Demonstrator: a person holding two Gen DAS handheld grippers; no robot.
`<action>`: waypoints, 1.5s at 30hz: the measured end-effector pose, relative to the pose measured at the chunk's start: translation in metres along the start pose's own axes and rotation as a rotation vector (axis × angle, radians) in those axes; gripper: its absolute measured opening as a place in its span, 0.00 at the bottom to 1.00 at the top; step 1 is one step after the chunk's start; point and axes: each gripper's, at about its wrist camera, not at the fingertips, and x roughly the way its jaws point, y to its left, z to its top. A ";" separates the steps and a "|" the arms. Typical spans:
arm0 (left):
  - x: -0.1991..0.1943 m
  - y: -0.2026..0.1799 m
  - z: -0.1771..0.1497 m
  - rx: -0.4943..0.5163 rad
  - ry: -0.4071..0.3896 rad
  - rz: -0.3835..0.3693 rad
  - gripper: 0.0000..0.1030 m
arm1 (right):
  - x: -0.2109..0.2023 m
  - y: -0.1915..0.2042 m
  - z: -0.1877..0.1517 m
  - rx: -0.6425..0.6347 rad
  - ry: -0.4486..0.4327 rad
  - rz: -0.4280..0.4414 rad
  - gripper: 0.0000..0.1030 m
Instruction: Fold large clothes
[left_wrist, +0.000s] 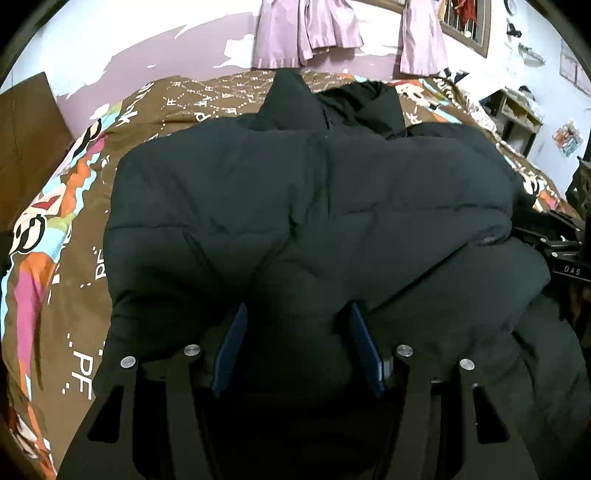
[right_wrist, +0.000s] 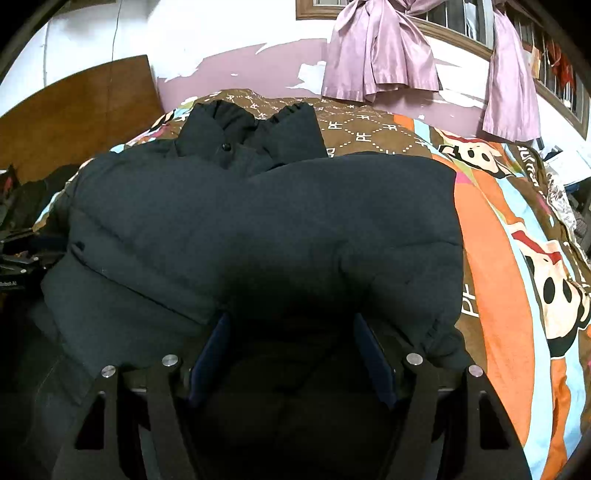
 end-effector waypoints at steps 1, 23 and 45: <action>-0.003 0.004 0.002 -0.011 -0.008 -0.020 0.50 | -0.003 -0.002 0.002 0.012 0.004 0.013 0.66; 0.079 0.046 0.229 -0.138 -0.152 0.035 0.69 | 0.105 -0.060 0.206 0.394 -0.028 0.183 0.57; 0.037 0.039 0.202 -0.037 -0.227 -0.047 0.00 | 0.056 -0.049 0.175 0.184 -0.074 0.103 0.06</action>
